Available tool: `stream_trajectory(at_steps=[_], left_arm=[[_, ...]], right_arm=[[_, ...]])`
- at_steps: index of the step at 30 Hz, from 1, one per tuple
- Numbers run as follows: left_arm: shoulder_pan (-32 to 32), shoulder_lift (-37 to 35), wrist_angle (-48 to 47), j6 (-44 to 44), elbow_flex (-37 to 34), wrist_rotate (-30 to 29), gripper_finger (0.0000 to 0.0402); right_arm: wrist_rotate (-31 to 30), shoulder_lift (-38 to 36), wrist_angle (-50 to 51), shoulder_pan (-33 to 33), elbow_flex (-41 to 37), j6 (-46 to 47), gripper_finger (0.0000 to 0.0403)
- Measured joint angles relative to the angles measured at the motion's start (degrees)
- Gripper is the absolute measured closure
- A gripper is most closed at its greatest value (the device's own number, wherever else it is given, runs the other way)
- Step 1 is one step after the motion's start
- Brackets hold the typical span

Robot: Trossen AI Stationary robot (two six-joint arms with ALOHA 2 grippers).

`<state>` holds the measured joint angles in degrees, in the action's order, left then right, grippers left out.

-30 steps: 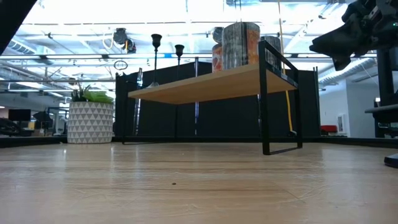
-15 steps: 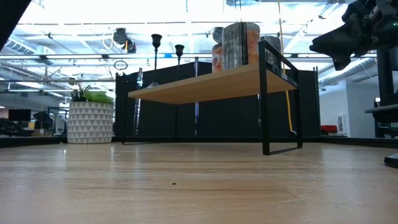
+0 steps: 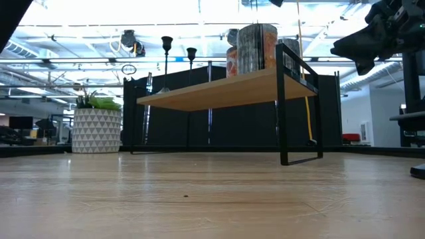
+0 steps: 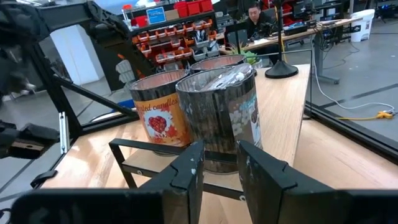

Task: Pick & Place candle stick holders
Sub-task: Put the black candle holder on the shelf

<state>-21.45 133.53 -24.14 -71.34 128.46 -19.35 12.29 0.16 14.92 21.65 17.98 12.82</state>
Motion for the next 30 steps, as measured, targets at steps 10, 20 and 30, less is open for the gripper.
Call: stream_trajectory(at_steps=[10, 20, 30], left_arm=[[-3.82, 0.13, 0.51, 18.21, -4.74, -8.15, 0.0257], [-3.67, 0.12, 18.96, 24.08, -18.83, -7.65, 0.0257], [-2.72, 0.17, 30.40, 35.84, -24.39, -7.45, 0.0257]], right_arm=[[0.00, 0.00, -0.02, 0.02, 0.00, 0.00, 0.0312], [0.00, 0.00, -0.07, 0.00, 0.02, 0.00, 0.0312], [0.02, 0.00, -0.04, 0.00, 0.02, 0.00, 0.0312]])
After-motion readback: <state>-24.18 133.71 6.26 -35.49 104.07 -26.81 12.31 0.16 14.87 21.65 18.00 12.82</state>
